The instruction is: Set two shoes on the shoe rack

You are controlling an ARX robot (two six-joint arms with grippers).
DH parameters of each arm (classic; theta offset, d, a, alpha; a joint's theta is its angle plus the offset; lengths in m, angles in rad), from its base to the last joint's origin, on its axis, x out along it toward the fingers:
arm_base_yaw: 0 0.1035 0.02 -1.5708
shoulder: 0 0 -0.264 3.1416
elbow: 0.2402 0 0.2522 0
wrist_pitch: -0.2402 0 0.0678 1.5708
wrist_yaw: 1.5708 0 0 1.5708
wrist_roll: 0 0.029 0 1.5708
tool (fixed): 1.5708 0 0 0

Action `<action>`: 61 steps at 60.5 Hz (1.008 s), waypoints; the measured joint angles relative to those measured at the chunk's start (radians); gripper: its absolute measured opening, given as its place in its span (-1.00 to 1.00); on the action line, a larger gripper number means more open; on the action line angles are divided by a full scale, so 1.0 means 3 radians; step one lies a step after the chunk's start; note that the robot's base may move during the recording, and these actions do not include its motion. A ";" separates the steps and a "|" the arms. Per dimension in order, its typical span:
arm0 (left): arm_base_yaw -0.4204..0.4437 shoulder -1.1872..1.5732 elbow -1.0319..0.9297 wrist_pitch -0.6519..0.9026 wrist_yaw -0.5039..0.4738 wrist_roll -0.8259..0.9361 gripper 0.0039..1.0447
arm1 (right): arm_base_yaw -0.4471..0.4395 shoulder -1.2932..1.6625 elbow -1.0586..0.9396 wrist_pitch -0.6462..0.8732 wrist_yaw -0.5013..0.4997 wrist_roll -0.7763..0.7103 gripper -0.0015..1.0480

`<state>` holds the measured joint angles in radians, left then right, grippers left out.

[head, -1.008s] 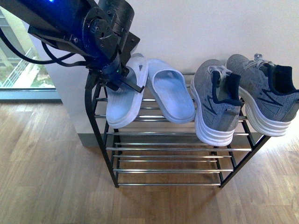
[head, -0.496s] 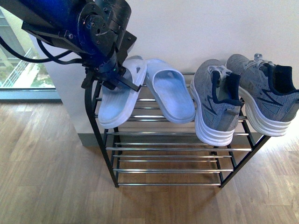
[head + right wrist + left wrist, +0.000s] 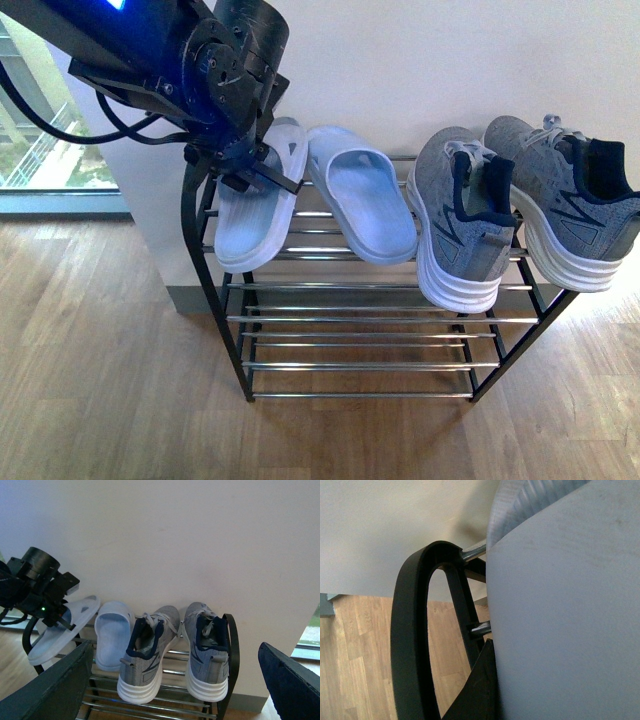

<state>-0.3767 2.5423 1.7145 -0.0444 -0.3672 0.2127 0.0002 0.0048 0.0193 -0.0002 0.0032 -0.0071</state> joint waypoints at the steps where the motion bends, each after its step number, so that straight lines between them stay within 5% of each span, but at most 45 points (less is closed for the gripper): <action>1: -0.0004 0.0017 0.0015 0.0000 -0.0001 0.0000 -0.97 | 0.0000 0.0000 0.0000 0.0000 0.0000 -0.0001 0.82; 14: -0.0014 0.0107 0.0220 0.0011 0.0005 -0.0168 -0.92 | 0.0000 0.0000 0.0000 0.0000 0.0000 -0.0001 0.82; 47: -0.0055 -0.0175 0.0057 -0.0239 0.0319 -0.0538 0.81 | 0.0000 0.0000 0.0000 0.0000 0.0000 0.0000 0.82; 61: -0.0060 -0.0529 -0.0085 -0.0183 0.0526 -0.0566 0.83 | 0.0000 0.0000 0.0000 0.0000 0.0000 0.0000 0.82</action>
<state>-0.3946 2.3836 1.6890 -0.0994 -0.2092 0.0429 0.0002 0.0048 0.0193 -0.0002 0.0032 -0.0071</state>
